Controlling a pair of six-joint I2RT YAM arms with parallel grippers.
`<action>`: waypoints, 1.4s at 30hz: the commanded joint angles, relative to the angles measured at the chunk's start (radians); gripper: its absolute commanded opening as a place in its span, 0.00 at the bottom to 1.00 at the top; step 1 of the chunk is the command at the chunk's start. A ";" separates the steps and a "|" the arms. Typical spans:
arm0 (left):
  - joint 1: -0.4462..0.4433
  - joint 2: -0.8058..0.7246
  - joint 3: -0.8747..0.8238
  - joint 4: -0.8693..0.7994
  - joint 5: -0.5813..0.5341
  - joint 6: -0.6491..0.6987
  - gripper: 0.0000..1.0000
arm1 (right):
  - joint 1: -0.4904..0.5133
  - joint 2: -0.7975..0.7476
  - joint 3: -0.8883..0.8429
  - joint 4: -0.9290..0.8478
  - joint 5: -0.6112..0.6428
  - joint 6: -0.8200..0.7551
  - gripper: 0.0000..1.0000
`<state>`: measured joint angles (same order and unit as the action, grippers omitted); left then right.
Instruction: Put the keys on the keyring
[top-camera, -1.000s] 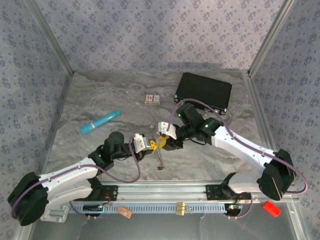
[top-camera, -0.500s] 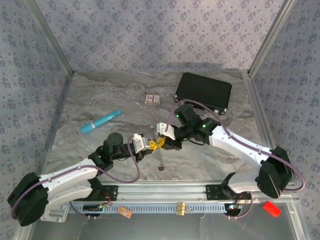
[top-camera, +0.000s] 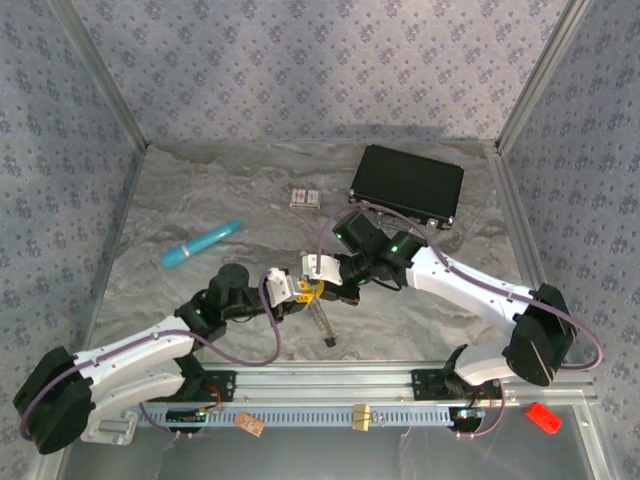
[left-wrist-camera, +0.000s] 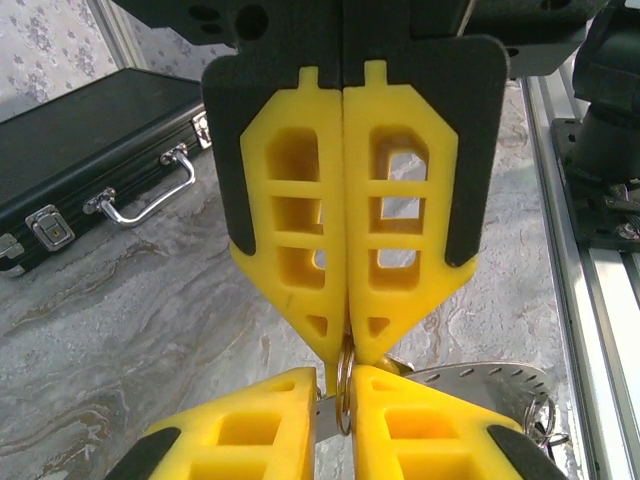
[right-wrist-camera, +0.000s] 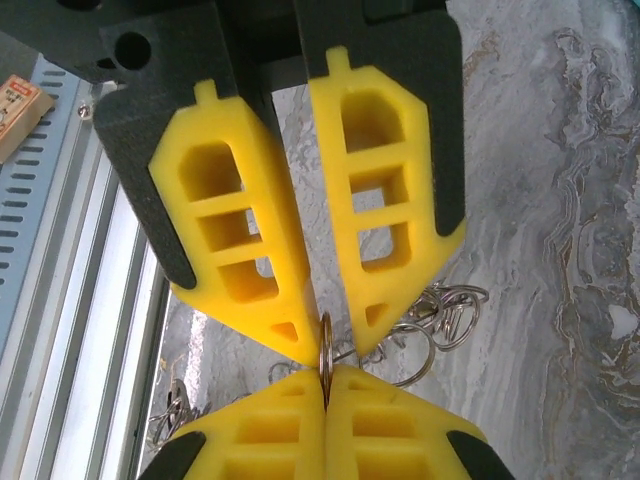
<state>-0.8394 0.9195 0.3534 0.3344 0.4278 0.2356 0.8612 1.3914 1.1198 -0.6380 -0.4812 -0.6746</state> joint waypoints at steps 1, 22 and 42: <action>-0.007 0.019 0.044 -0.023 0.011 0.030 0.12 | 0.011 0.004 0.049 -0.039 -0.020 -0.028 0.00; -0.013 -0.051 -0.051 0.138 -0.005 -0.002 0.00 | -0.080 -0.123 -0.174 0.238 -0.120 0.269 0.36; -0.015 -0.058 -0.053 0.140 0.002 0.001 0.00 | -0.085 -0.072 -0.140 0.152 -0.099 0.226 0.00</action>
<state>-0.8467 0.8848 0.2981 0.4080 0.4107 0.2420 0.7887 1.3186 0.9543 -0.4454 -0.5911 -0.4488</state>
